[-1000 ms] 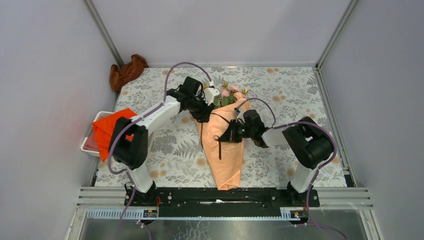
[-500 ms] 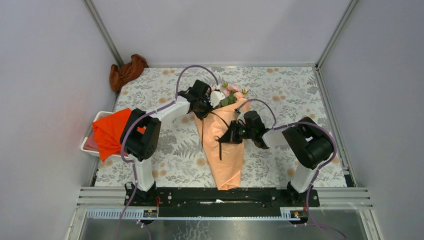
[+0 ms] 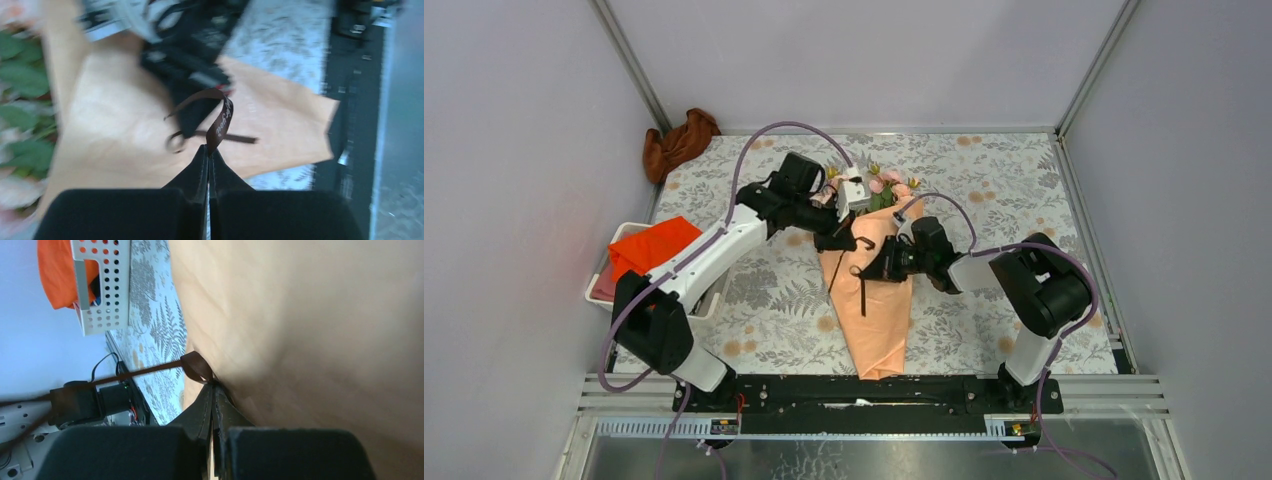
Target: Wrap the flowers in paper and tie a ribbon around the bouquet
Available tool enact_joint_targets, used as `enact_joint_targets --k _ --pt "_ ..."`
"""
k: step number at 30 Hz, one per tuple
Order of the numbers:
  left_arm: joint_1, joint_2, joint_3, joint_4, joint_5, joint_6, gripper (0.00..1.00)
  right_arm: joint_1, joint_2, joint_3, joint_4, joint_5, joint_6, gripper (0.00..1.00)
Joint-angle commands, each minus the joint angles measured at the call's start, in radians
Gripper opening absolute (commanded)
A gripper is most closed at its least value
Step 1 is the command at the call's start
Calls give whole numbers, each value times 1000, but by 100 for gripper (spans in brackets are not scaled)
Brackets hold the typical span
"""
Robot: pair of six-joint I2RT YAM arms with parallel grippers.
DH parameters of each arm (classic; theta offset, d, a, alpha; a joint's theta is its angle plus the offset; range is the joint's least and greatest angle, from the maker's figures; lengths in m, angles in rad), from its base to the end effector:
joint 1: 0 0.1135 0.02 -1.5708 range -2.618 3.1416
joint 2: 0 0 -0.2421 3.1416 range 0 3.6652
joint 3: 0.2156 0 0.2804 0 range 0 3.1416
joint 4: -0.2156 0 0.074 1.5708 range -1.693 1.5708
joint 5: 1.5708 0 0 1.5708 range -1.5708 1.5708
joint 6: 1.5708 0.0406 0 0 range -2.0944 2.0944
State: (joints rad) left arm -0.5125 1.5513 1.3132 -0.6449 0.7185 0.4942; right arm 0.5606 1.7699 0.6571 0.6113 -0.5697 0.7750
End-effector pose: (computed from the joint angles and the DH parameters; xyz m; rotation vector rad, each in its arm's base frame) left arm 0.3024 -0.2008 0.2685 1.3954 1.8857 -0.8807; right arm 0.2743 0.1981 0.0797 -0.1483 2.2959 1.3524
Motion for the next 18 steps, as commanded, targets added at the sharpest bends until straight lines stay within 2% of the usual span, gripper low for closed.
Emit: enact_joint_targets --k 1,4,10,13,18 --pt "-79 15 -55 -125 240 50 0 -7 15 72 27 -24 13 0" --pt "-176 25 -98 -52 171 24 0 -7 10 85 40 -35 27 1" --pt "-207 88 -145 148 17 -17 0 -28 -103 70 -10 -43 33 29" --pt "-207 141 -174 255 -46 -54 0 -45 -163 81 -96 -26 18 40" --pt "-201 233 -157 312 -101 -96 0 -56 -240 115 -271 4 -45 56"
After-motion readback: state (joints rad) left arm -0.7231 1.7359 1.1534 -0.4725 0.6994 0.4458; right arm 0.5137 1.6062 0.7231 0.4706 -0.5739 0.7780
